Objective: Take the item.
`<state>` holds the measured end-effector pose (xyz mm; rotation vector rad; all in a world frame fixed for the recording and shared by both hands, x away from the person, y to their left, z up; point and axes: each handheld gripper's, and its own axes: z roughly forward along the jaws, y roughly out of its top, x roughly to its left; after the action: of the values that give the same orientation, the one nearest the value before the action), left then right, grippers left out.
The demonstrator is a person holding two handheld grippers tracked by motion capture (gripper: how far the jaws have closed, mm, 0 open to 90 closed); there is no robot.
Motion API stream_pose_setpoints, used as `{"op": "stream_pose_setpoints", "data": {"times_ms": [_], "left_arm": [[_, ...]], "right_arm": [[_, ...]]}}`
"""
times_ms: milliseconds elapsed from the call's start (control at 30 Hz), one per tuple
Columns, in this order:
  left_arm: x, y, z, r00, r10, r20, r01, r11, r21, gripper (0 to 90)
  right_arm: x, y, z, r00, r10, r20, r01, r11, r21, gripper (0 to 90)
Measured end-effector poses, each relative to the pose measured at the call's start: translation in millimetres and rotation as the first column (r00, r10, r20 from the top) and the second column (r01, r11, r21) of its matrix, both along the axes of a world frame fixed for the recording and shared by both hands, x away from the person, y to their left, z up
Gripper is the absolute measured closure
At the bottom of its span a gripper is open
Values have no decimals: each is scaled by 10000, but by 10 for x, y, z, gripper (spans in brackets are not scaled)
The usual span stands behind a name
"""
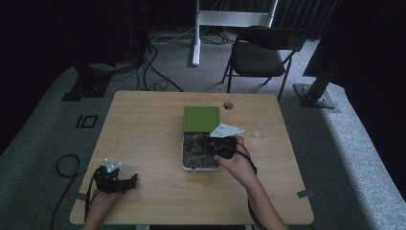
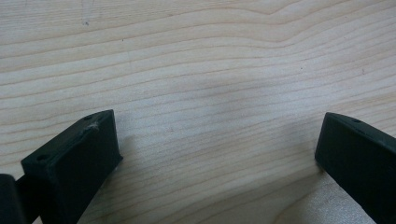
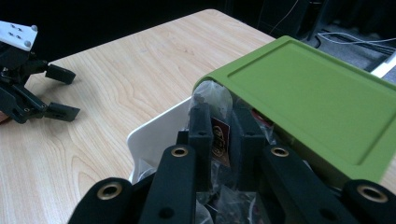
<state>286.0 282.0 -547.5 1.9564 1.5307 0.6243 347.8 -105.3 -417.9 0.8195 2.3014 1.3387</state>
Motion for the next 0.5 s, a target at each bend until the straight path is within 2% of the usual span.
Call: {"op": "stream_pose_setpoints", "data": {"times_ms": [333, 500], "left_arm": [[0, 0, 0, 10000, -4, -2, 4, 10000, 0, 2], [0, 0, -1, 10000, 0, 9, 0, 10000, -2, 2]], "right_arm": [[21, -207, 53, 9997, -256, 55, 255, 9996, 157, 813], [37, -354, 73, 9984, -569, 48, 566, 9974, 435, 814]]}}
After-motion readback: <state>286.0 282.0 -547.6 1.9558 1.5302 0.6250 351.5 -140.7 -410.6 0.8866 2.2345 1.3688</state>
